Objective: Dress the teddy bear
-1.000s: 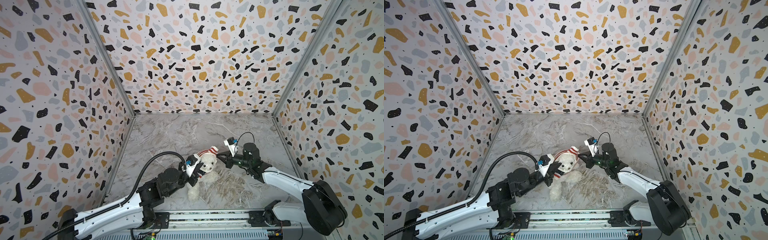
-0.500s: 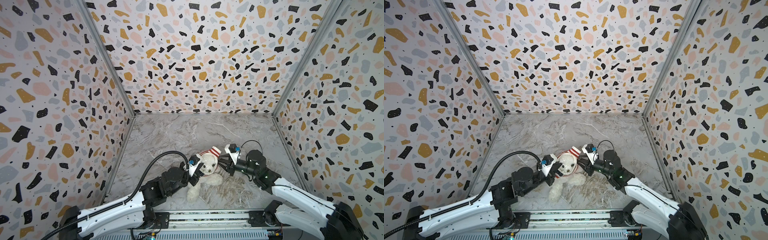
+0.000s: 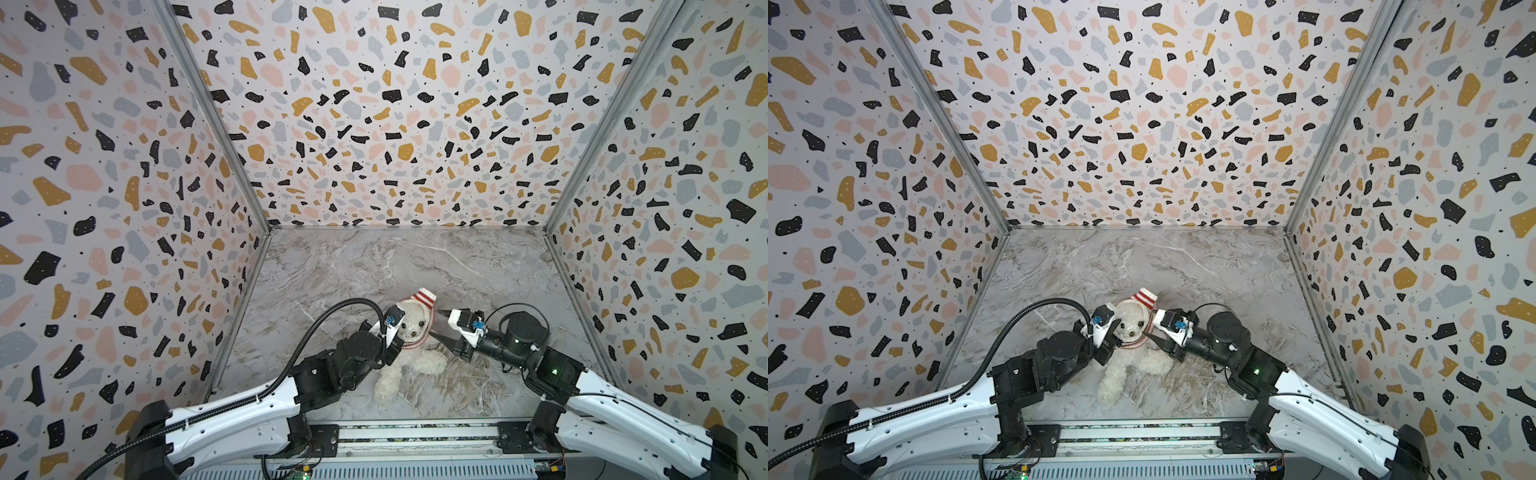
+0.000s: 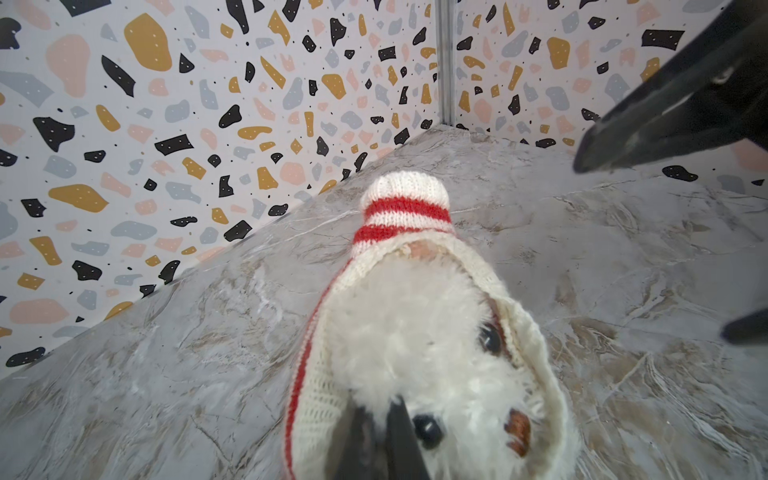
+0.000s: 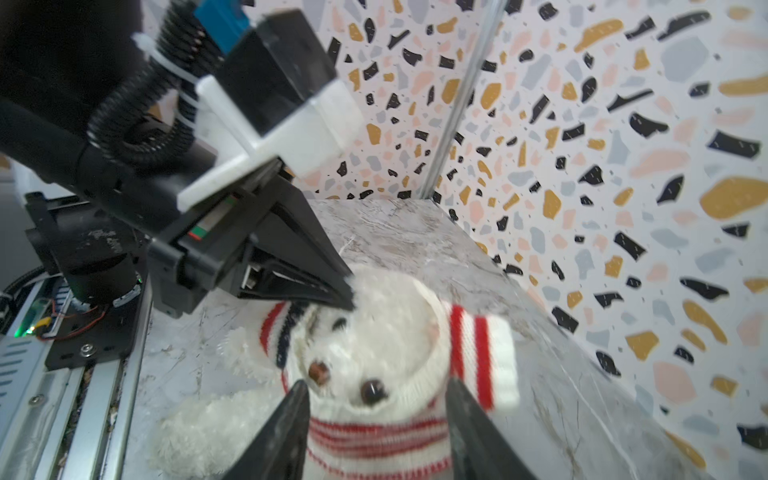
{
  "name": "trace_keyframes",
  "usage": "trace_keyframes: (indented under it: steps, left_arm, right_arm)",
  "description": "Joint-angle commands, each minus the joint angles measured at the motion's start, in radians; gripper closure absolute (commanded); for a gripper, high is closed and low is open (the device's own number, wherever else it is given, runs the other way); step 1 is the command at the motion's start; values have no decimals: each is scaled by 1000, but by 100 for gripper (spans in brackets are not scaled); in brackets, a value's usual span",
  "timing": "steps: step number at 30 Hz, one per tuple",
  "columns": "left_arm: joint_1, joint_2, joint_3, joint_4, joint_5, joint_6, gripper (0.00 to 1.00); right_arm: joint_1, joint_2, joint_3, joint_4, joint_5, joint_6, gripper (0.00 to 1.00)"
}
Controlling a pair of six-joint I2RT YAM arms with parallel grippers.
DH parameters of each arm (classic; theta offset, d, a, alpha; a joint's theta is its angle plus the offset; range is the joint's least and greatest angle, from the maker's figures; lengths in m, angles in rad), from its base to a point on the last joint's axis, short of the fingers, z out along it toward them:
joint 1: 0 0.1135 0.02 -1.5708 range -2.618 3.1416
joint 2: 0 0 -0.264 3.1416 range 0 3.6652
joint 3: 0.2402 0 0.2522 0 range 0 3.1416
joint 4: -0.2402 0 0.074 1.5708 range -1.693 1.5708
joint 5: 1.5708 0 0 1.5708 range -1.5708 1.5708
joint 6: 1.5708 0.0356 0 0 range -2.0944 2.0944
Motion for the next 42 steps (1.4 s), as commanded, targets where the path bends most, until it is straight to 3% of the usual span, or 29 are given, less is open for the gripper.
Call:
trace_keyframes:
  steps: [1,6,13,18,22,29,35,42]
  left_arm:
    - [-19,-21,44,49,30,24,100]
    - [-30,-30,44,46,56,26,100]
    - [-35,-36,38,55,88,27,100]
    - [-36,-43,36,62,106,28,100]
    - [-40,-46,35,61,113,28,100]
    - [-49,-50,38,62,119,35,100]
    - [-60,-56,42,72,132,36,100]
    - [-59,-58,35,95,135,27,100]
  right_arm:
    - [38,79,100,-38,41,-141,57]
    - [49,152,150,-67,60,-175,64]
    - [48,171,159,-111,87,-191,67]
    - [49,187,164,-132,117,-202,67]
    - [49,199,168,-130,146,-203,61]
    - [40,247,173,-110,165,-188,63]
    - [25,282,185,-99,187,-185,80]
    - [13,313,193,-92,197,-191,93]
